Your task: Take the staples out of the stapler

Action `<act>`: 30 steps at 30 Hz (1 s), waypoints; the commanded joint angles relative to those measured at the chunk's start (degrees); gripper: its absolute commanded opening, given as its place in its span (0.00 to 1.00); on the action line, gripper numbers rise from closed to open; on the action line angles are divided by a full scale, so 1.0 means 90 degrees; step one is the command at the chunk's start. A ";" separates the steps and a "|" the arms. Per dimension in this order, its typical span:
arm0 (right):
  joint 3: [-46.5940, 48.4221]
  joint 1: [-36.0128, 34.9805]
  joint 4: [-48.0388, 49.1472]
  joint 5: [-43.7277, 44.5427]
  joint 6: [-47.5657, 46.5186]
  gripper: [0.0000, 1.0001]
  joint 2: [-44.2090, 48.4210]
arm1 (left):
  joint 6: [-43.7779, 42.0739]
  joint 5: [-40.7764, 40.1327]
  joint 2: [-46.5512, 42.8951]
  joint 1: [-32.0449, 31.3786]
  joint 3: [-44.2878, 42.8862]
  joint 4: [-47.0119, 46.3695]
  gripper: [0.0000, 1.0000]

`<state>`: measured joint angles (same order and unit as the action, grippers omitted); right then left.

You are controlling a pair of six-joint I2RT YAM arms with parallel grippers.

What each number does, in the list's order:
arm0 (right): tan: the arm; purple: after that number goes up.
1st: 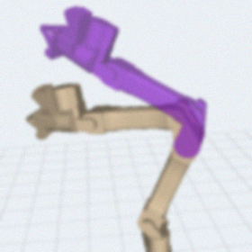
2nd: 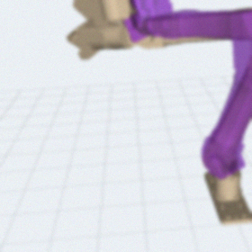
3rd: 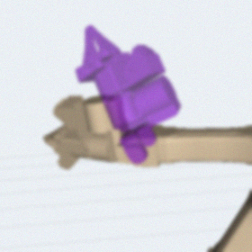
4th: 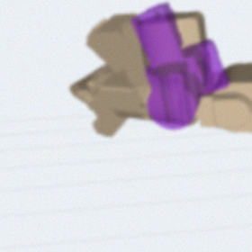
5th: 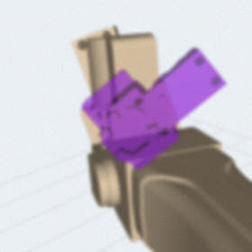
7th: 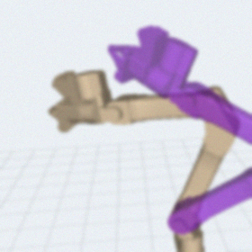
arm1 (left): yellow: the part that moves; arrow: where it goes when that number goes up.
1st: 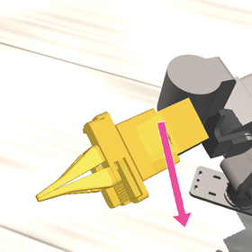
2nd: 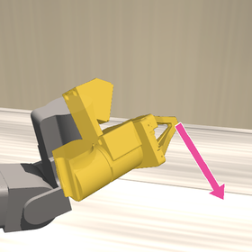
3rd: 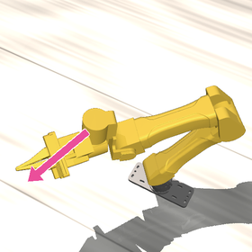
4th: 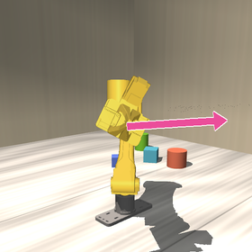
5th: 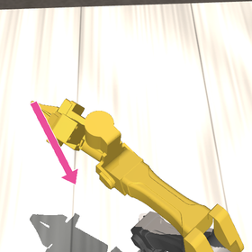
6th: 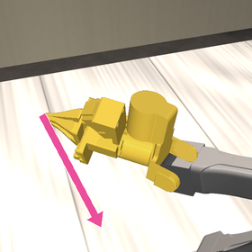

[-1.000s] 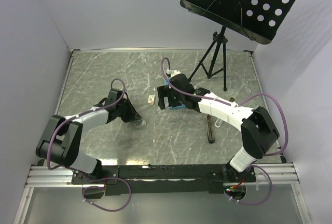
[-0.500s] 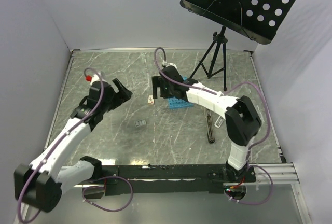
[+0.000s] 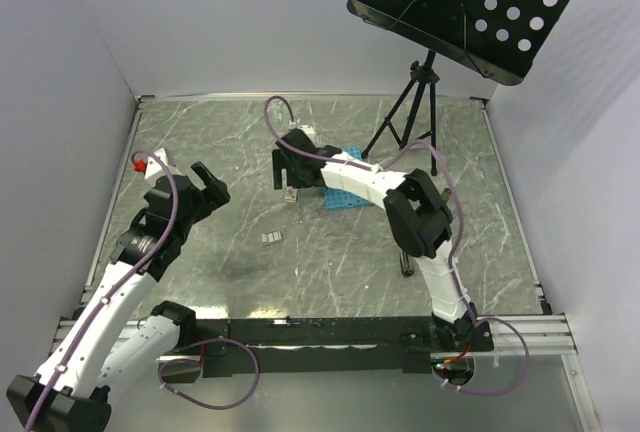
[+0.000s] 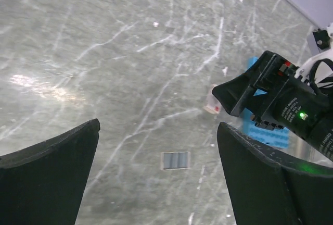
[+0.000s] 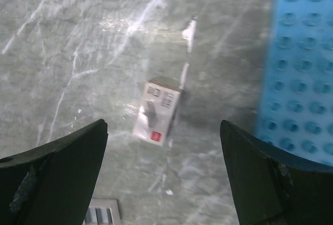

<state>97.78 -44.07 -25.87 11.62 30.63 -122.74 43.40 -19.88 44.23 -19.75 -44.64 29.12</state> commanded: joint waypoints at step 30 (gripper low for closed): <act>0.1255 -0.0523 -0.0397 0.0662 -0.0308 0.73 -0.1245 | -0.0330 -0.0614 -0.0861 -0.0003 0.0263 0.0104 0.99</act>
<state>107.11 -48.49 -30.70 17.87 29.08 -132.49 41.01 -23.94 37.30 -19.75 -42.37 30.46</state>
